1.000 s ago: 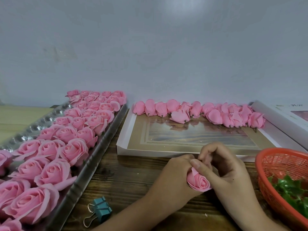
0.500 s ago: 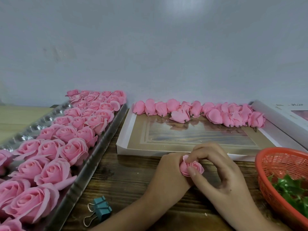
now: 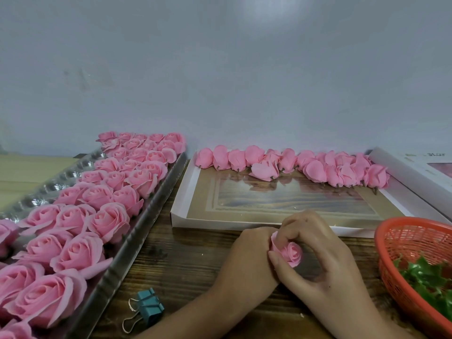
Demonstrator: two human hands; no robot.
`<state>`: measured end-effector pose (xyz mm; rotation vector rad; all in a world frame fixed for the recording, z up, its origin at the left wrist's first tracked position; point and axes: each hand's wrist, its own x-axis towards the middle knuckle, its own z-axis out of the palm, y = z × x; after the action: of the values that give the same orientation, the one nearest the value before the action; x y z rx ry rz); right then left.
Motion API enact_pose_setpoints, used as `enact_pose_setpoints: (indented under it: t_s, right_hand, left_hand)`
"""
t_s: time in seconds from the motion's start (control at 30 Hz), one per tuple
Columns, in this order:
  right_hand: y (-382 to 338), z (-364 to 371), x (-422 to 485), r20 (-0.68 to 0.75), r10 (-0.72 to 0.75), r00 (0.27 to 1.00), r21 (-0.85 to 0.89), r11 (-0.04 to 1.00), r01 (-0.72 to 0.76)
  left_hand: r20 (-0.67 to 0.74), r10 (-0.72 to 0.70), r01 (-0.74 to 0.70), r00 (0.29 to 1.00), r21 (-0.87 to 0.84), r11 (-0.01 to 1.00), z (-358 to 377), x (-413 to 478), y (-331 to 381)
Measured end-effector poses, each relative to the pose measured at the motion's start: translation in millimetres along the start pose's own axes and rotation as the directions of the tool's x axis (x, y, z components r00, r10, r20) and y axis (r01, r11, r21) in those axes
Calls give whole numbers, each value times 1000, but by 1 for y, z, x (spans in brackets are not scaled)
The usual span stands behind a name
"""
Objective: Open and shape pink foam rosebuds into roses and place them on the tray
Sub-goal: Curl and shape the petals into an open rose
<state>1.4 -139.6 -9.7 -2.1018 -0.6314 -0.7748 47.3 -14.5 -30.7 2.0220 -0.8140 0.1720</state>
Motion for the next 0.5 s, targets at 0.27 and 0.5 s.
enact_pose_setpoints:
  t_s: [0.27, 0.5]
  right_hand:
    - [-1, -1, -1, 20, -95, 995, -241, 966, 97]
    - [-1, -1, 0, 26, -91, 996, -231, 968, 94]
  left_hand:
    - [61, -101, 98, 993, 56, 994, 14, 5, -15]
    - [-9, -156, 156, 988, 2, 988, 14, 4, -15]
